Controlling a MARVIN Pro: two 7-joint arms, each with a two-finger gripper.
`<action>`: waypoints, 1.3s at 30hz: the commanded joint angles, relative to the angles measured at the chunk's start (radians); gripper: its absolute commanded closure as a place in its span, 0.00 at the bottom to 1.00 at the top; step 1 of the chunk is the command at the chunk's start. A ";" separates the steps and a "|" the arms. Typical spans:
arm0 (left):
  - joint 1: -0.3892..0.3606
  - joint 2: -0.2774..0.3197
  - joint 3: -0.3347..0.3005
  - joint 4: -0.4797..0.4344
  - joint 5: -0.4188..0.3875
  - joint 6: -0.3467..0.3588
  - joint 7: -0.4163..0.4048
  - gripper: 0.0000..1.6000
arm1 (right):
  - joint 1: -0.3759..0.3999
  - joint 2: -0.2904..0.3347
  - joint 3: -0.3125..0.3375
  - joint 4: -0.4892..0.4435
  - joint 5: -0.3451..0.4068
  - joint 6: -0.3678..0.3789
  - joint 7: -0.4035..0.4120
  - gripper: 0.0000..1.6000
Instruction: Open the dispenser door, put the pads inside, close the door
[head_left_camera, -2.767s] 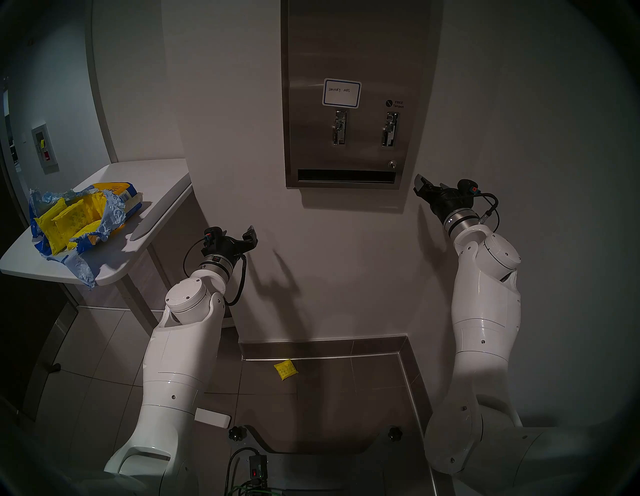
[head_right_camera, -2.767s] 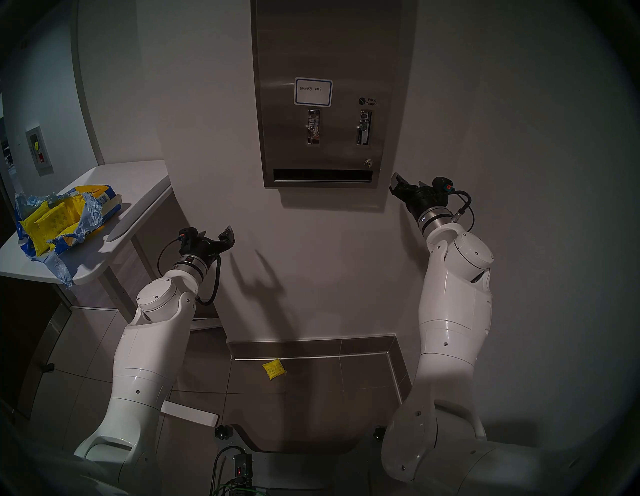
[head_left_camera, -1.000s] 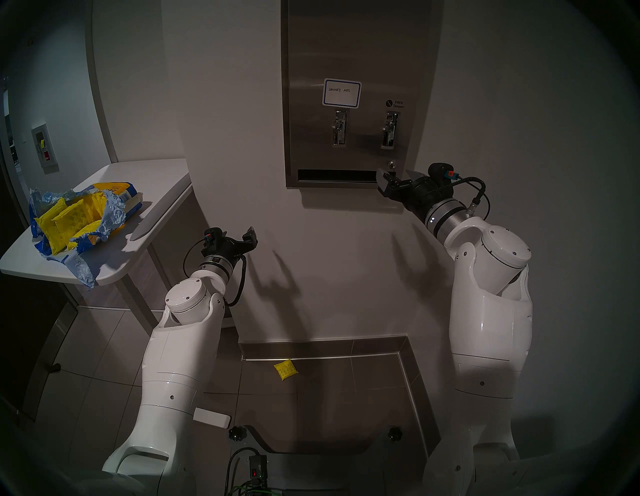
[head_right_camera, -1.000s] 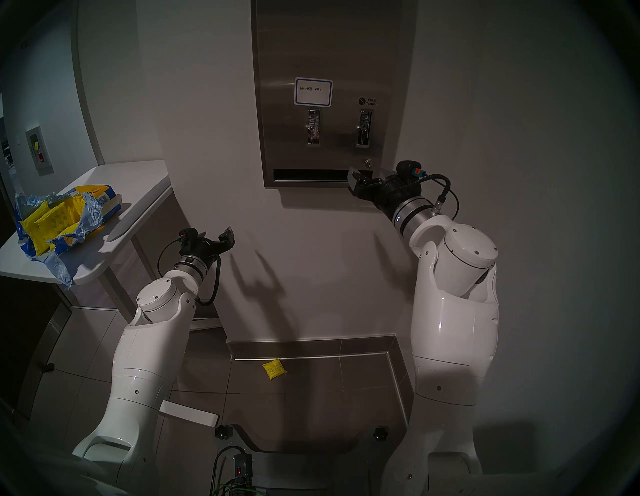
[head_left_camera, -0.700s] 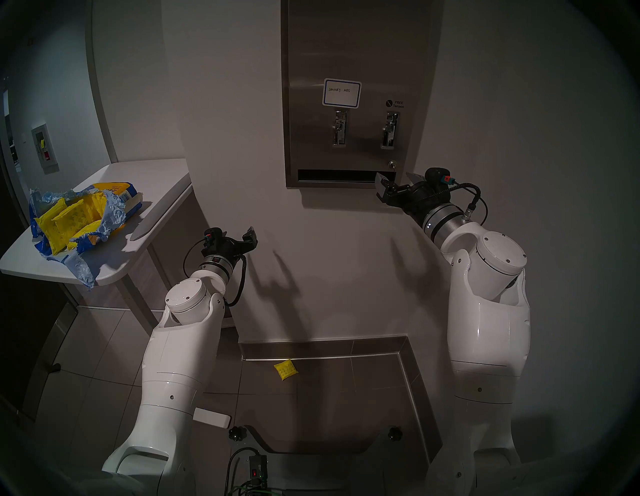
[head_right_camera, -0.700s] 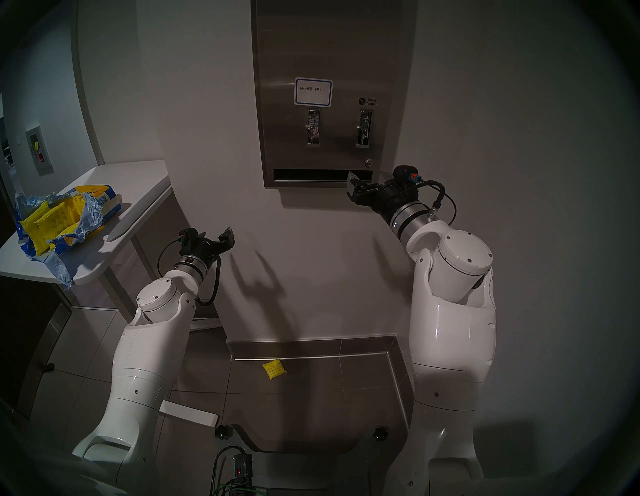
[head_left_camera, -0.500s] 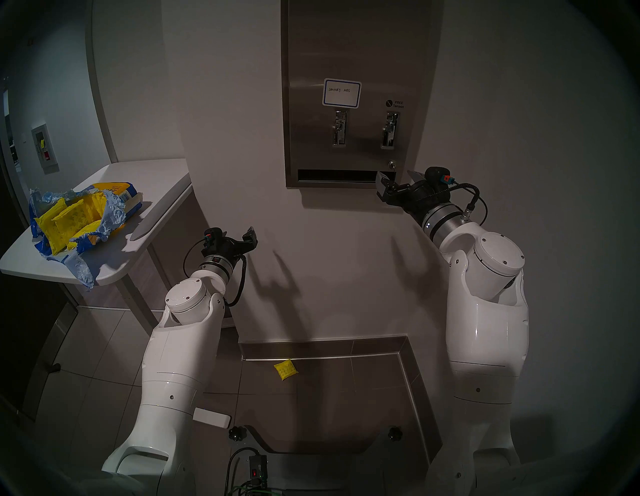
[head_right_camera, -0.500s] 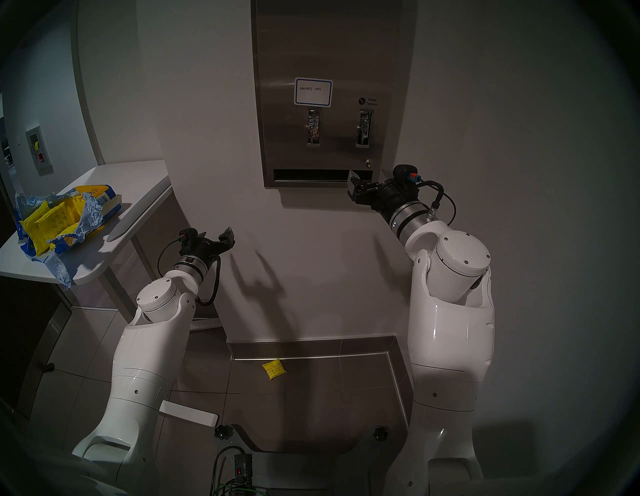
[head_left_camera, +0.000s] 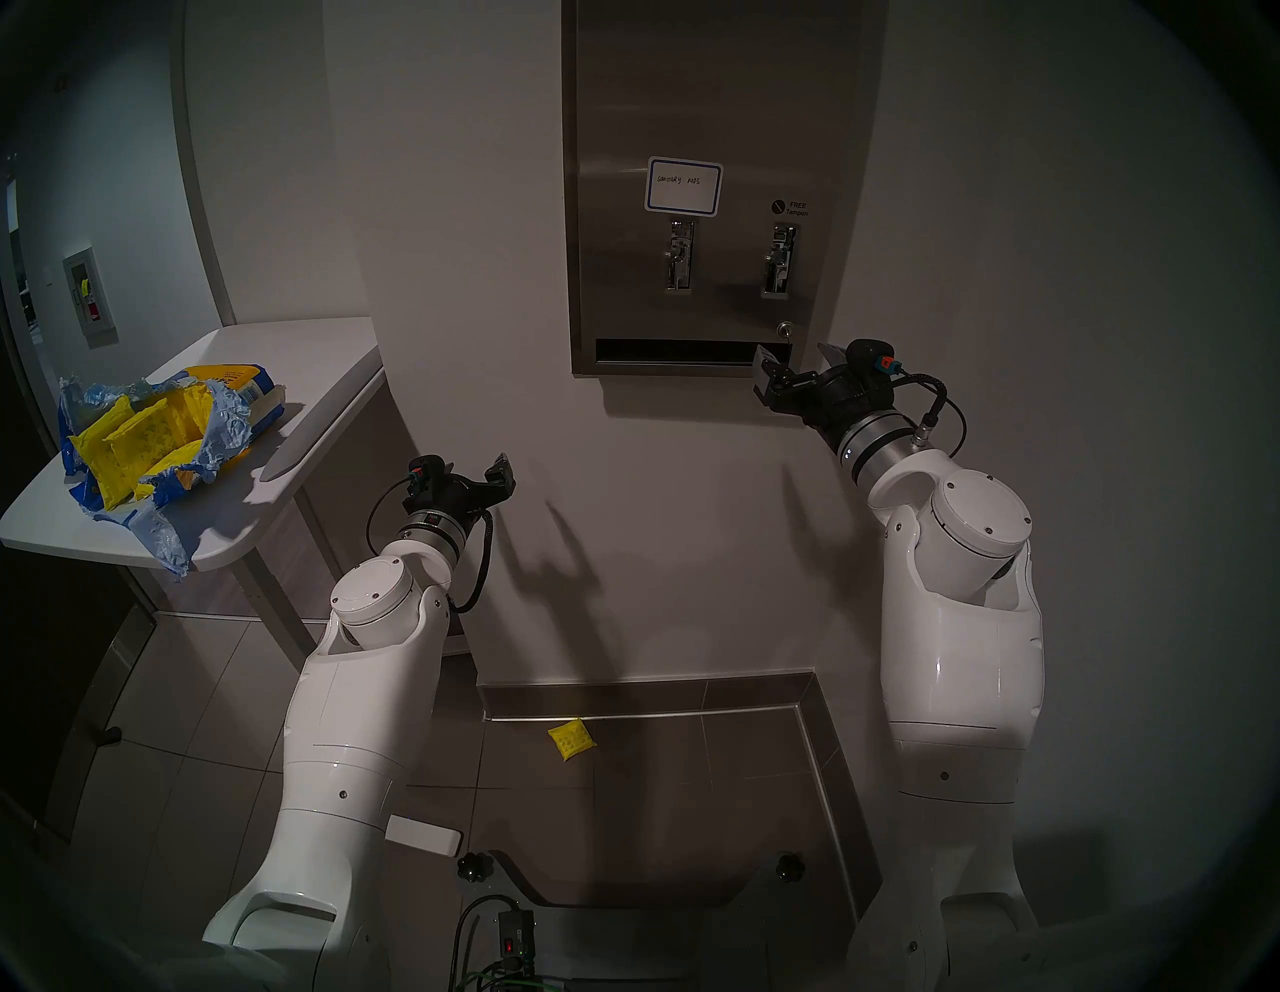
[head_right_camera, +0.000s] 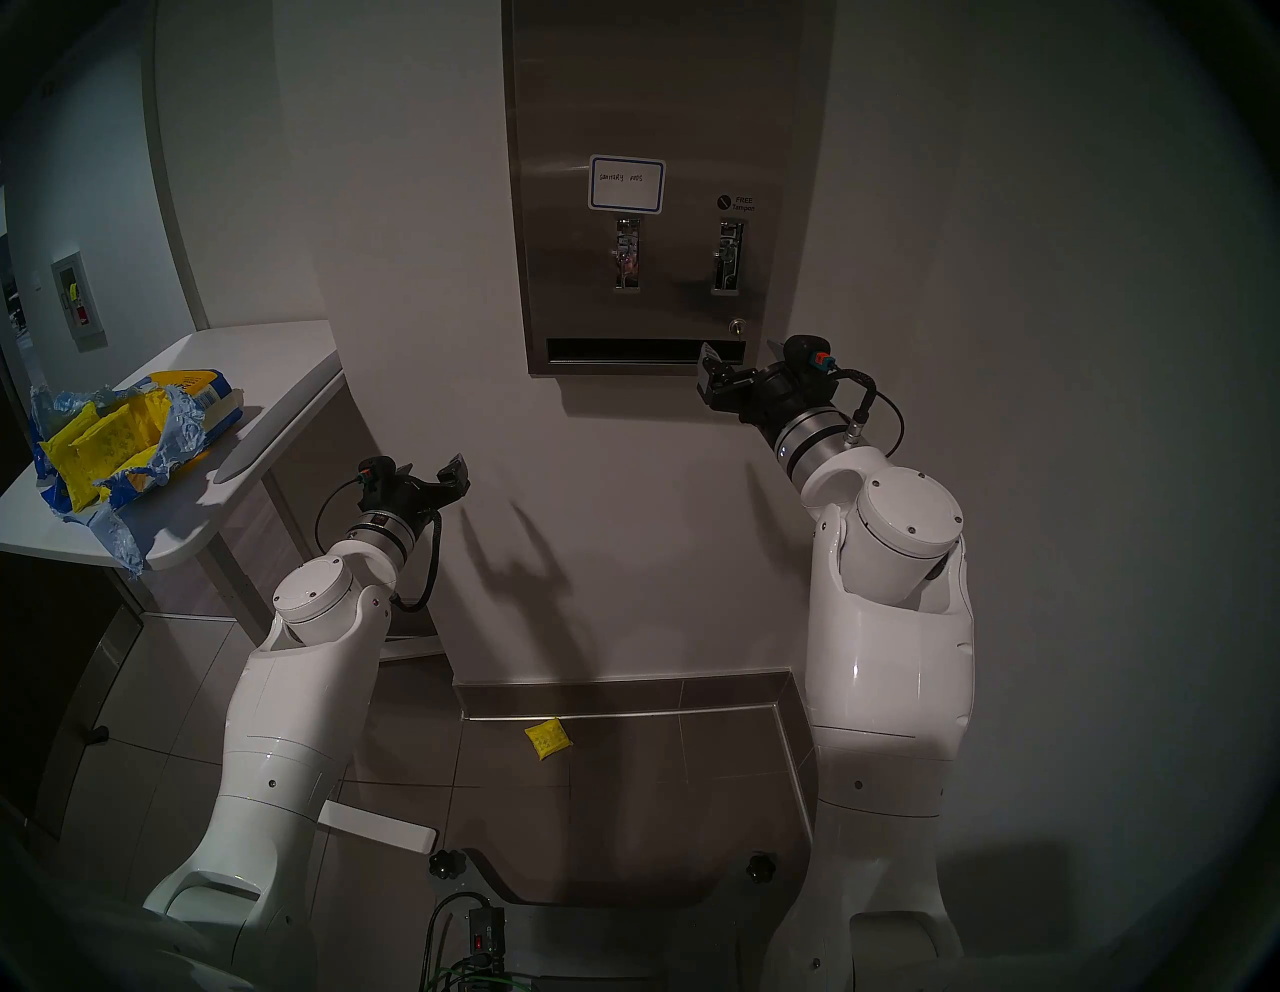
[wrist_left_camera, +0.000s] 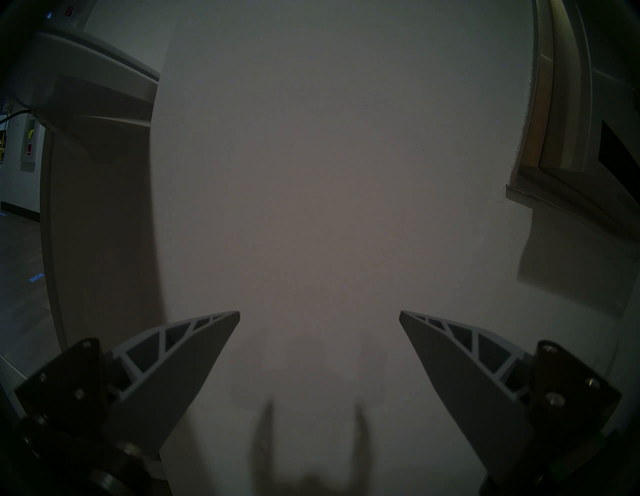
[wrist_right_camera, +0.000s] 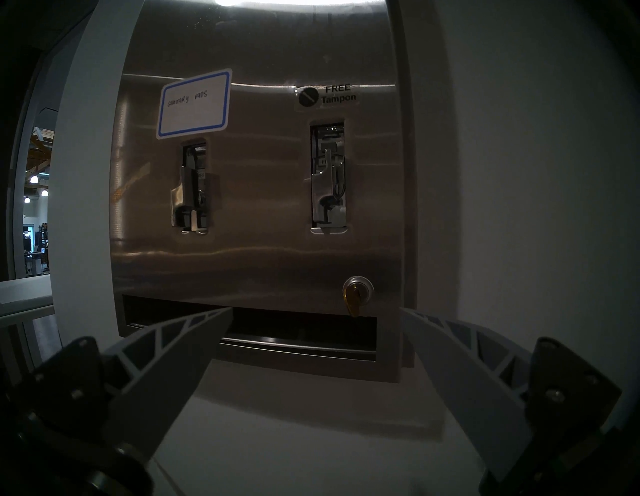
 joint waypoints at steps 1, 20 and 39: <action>-0.032 0.000 -0.002 -0.033 0.000 -0.014 0.000 0.00 | 0.057 0.002 -0.006 0.003 -0.002 -0.050 -0.006 0.00; -0.032 0.003 0.001 -0.033 -0.004 -0.015 0.003 0.00 | 0.102 0.013 -0.008 0.064 -0.013 -0.083 -0.010 0.00; -0.032 0.006 0.004 -0.033 -0.008 -0.016 0.006 0.00 | 0.131 0.025 -0.016 0.121 -0.013 -0.098 -0.020 0.43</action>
